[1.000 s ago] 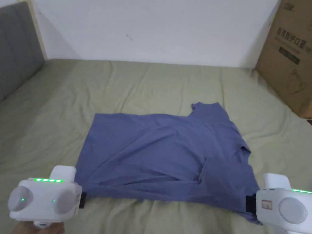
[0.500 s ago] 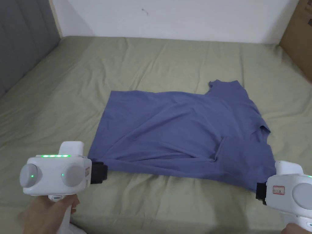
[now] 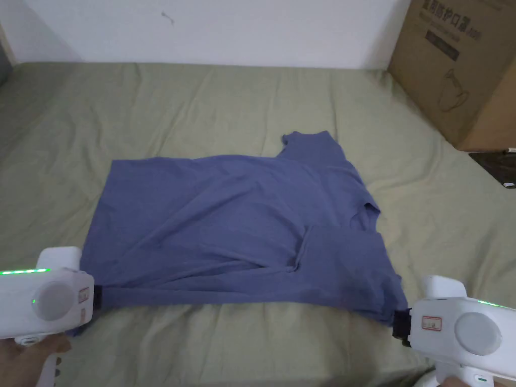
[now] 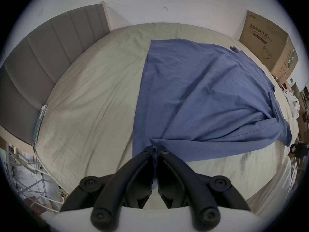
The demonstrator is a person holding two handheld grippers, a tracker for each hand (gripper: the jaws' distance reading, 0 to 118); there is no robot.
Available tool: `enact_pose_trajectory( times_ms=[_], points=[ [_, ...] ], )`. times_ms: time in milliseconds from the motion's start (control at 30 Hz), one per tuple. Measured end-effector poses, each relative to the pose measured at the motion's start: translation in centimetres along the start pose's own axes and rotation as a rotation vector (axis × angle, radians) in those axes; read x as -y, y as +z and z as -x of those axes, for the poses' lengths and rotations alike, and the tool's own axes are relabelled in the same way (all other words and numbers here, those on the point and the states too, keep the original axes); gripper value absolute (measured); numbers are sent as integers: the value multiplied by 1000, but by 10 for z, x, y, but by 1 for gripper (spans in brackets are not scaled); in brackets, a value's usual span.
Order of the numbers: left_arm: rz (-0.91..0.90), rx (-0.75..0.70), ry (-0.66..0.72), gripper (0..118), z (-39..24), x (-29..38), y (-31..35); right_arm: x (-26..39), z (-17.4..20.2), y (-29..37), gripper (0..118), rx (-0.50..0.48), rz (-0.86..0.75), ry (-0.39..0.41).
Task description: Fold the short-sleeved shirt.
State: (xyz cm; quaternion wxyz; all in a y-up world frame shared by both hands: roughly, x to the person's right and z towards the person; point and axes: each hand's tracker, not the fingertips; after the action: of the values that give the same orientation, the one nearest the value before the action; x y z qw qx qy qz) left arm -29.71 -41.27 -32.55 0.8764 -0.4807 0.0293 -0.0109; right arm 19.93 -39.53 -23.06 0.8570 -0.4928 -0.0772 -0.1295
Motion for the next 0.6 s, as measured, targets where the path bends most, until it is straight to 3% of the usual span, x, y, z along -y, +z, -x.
enact_pose_trajectory(
  times_ms=[33, 67, 100, 133, 233, 333, 367, 400, 433, 600],
  points=[
    [-1, 2, 6, 4, 2, -1, 1, -2, -3, 3, 5, -48, -35, -13],
    [-3, 8, 15, 3, 3, -3, 3, -6, -6, 3, 22, -59, -41, -21],
    [-1, 13, 21, 4, 3, -4, 4, -10, -8, 2, 58, -46, -37, -16],
    [0, 15, 22, 3, 4, -5, 8, -16, -9, -1, 73, -40, -41, -11],
    [-5, 1, 20, 3, 4, -7, 12, -29, -12, -19, 73, -19, -43, -7],
    [-3, -2, 22, 4, 7, -7, 12, -33, -16, -46, 64, -86, 13, 32],
    [0, 1, 19, 4, 7, -7, 12, -32, -15, -55, 64, -61, 62, 36],
    [3, 0, 14, 4, 9, -6, 11, -28, -13, -58, 21, -42, 93, 40],
    [6, -6, 8, 3, 10, -6, 12, -24, -12, -53, 5, -60, 50, 30],
    [1, -23, 12, 3, 15, -12, 22, -36, -6, -16, 5, -48, -36, 28]
  ],
)
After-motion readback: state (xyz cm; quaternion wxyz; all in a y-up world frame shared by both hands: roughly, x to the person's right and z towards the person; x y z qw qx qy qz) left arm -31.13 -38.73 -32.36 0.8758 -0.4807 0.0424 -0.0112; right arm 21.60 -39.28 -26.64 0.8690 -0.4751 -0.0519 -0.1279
